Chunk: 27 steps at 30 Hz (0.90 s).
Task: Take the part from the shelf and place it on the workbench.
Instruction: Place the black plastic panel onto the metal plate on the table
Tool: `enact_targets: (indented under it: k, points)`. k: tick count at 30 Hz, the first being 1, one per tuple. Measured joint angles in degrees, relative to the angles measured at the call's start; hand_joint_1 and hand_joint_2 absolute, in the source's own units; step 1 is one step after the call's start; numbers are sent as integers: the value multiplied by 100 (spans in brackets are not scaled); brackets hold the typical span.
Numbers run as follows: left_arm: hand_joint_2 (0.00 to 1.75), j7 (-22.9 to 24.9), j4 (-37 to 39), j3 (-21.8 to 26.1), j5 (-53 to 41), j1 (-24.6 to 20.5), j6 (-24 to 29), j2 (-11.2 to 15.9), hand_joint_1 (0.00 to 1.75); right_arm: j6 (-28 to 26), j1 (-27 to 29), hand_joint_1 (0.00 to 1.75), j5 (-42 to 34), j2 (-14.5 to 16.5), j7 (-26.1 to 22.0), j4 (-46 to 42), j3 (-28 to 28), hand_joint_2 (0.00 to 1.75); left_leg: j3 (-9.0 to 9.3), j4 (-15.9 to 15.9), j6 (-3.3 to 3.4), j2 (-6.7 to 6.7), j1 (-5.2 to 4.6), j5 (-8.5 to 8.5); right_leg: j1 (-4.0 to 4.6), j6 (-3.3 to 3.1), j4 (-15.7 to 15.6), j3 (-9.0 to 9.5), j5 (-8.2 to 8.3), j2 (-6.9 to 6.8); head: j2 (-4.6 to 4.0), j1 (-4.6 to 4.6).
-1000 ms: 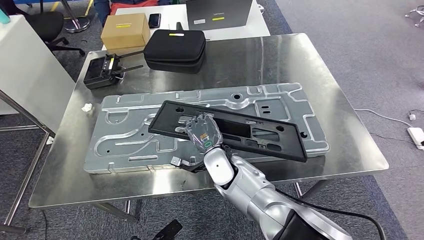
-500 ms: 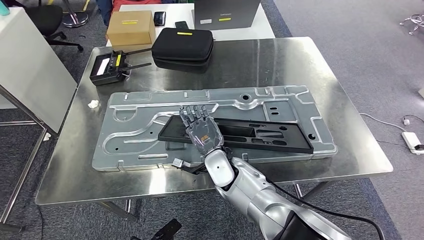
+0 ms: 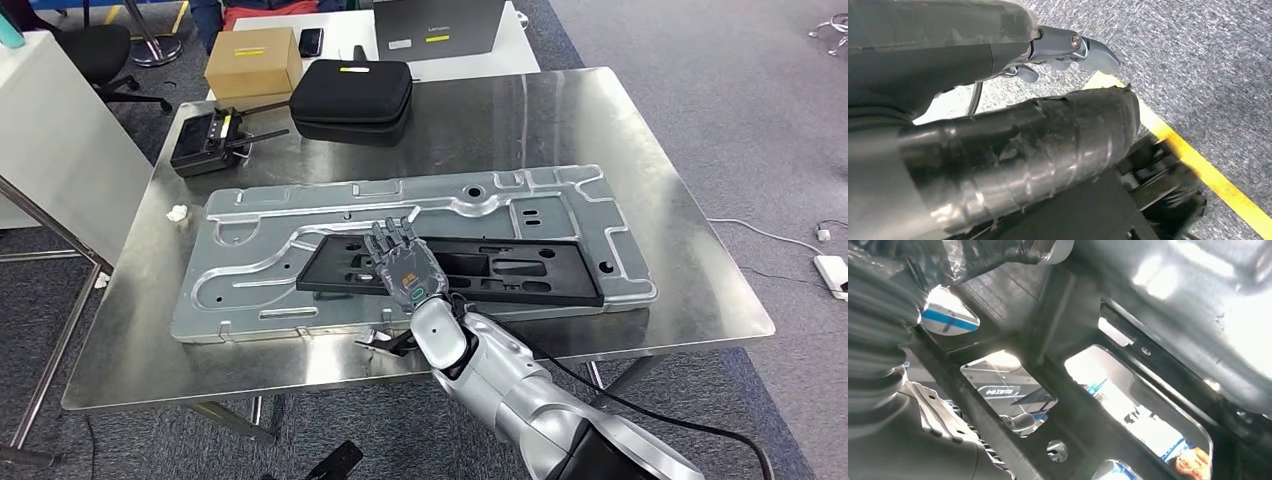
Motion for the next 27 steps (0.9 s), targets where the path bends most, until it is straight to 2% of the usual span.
enact_targets:
  k: [2, 3, 6, 8, 9, 11, 12, 13, 14, 15, 16, 18, 20, 22, 23, 24, 27]
  points:
    - [0, -3, 0, 0, 0, -6, 1, 4, 0, 4, -18, 0, -1, -1, -2, 0, -14, 175, 408, -806, 42, 1, -10, 301, 12, 28, 22, 1, -11, 6, 0, 1]
    - [0, -4, 0, 0, 1, -9, 1, 5, 0, 8, -26, 0, -1, -1, -4, 0, -18, 175, 527, -1049, 69, 0, -20, 362, 22, 53, 29, -6, -12, 9, 0, 2]
    - [0, -9, 0, 2, 8, -2, 11, 7, 0, 136, -40, 0, -1, -2, -63, 0, -33, 175, 572, -1167, 166, -3, -32, 375, 36, 144, 23, -22, -6, 12, 0, 4]
    - [0, -19, 0, 5, 39, -2, 41, 8, 0, 373, -77, 0, -6, -10, -222, -3, -50, 175, 588, -1212, 242, 8, -9, 408, 29, 211, 168, -86, -121, 9, 0, 8]
    - [0, -26, 0, 9, 67, -3, 62, 9, 0, 499, -104, 0, -13, -22, -340, -10, -57, 175, 596, -1232, 273, 15, 3, 422, 23, 239, 395, -189, -261, 8, 0, 11]
    - [0, -43, 0, 21, 122, 5, 111, 19, 0, 667, -141, 0, -35, -79, -570, -56, -62, 175, 594, -1231, 301, 25, -3, 423, 3, 276, 1133, -526, -618, 7, 0, 14]
    - [0, -51, 0, 29, 149, 17, 134, 27, 0, 710, -147, 0, -46, -125, -668, -110, -62, 175, 594, -1227, 305, 27, -5, 421, -6, 288, 1467, -686, -728, 6, 0, 13]
    - [0, -64, 0, 38, 174, 30, 155, 37, 0, 737, -148, 0, -57, -180, -750, -185, -63, 175, 595, -1220, 309, 27, -6, 417, -13, 295, 1634, -768, -737, 5, 0, 13]
    - [0, -80, 0, 46, 202, 42, 174, 45, 0, 754, -148, 0, -67, -237, -817, -278, -63, 175, 597, -1211, 309, 23, -6, 411, -19, 294, 1573, -740, -637, 4, 0, 13]
    - [0, -101, 0, 57, 232, 51, 192, 50, 0, 758, -148, 0, -76, -302, -863, -390, -63, 175, 598, -1197, 305, 15, -6, 404, -24, 284, 1278, -598, -451, 2, 0, 13]
    - [0, -121, 0, 71, 264, 56, 211, 53, 0, 752, -147, 0, -86, -371, -888, -513, -63, 175, 597, -1180, 294, 7, -5, 393, -24, 265, 856, -396, -264, -1, 0, 14]
    - [0, -167, 0, 112, 333, 60, 255, 56, 0, 719, -141, 0, -111, -547, -904, -822, -66, 175, 578, -1146, 252, -10, -26, 373, 1, 221, 210, -92, -57, -4, 0, 13]
    - [0, -204, 0, 161, 402, 70, 298, 65, 0, 700, -119, 0, -133, -778, -910, -1207, -69, 175, 564, -1145, 199, -14, -43, 370, 31, 183, 74, -43, -51, 3, 0, 10]
    - [0, -231, 0, 198, 464, 85, 337, 81, 0, 726, -95, 0, -180, -1046, -963, -1635, -75, 175, 558, -1136, 140, -11, -36, 352, 12, 125, 35, -28, -22, 10, 0, 10]
    - [0, -245, 0, 215, 493, 94, 356, 92, 0, 761, -89, 0, -223, -1186, -1010, -1857, -78, 175, 520, -1051, 111, -9, -30, 284, -3, 89, 8, -13, -4, 9, 0, 7]
    - [0, -262, 0, 236, 522, 105, 373, 108, 0, 812, -83, 0, -281, -1323, -1068, -2085, -81, 175, 434, -857, 85, -6, -23, 157, -22, 59, -18, 0, 13, 6, 0, 4]
    - [0, -315, 0, 308, 604, 153, 405, 156, 0, 943, -13, 0, -466, -1752, -1197, -2733, -84, 175, -68, 213, 31, -1, -9, -346, -24, 23, -28, 2, 18, -6, 0, 0]
